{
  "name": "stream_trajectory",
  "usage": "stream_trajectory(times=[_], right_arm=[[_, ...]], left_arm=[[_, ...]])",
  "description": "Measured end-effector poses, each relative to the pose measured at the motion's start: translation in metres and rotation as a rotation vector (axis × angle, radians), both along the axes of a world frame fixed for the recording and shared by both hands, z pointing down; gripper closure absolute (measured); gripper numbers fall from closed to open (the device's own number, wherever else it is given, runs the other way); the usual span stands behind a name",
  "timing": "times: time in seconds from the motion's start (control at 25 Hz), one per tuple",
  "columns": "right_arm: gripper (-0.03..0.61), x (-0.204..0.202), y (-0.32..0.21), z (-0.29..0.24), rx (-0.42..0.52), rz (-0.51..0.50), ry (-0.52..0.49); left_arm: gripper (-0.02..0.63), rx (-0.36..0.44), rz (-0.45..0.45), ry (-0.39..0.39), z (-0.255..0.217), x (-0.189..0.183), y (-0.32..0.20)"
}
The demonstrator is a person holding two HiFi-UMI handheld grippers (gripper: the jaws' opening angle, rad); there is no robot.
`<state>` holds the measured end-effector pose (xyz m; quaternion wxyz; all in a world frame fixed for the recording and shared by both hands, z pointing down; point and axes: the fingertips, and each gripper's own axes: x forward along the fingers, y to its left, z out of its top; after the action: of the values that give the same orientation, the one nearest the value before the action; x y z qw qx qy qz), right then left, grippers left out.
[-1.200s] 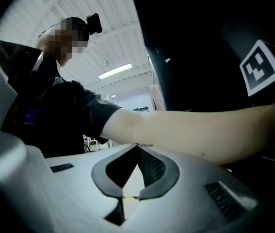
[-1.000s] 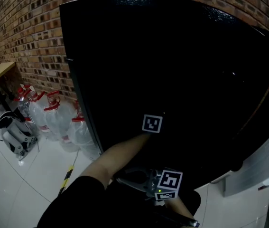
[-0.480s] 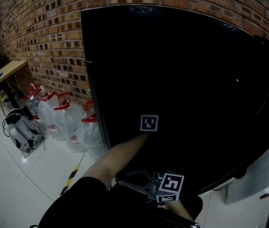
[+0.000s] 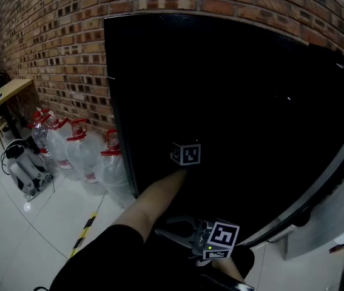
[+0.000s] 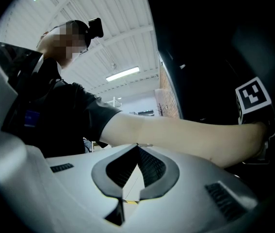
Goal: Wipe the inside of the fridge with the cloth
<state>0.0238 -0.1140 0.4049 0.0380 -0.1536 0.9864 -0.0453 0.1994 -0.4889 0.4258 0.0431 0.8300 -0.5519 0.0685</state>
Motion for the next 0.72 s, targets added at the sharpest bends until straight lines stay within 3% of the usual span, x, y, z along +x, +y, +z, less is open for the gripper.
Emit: stream_trajectory(times=[0.16,0.28,0.48,0.72], right_arm=[[0.574,0.015,0.012,-0.001,0.008,0.054,0.003],[0.574,0.025,0.017,-0.001,0.017,0.095,0.008],[0.574,0.04,0.032,-0.002,0.046,0.137,0.055],[0.574,0.074,0.027,-0.017,0.083,0.309,0.107]], left_arm=[[0.56,0.021,-0.107,-0.005,-0.005,-0.014,0.001],[0.56,0.039,-0.132,0.006,-0.011,-0.02,0.004],[0.56,-0.029,-0.001,0.147,-0.003,-0.02,0.026],[0.56,0.042,0.192,0.235,-0.025,-0.031,0.104]])
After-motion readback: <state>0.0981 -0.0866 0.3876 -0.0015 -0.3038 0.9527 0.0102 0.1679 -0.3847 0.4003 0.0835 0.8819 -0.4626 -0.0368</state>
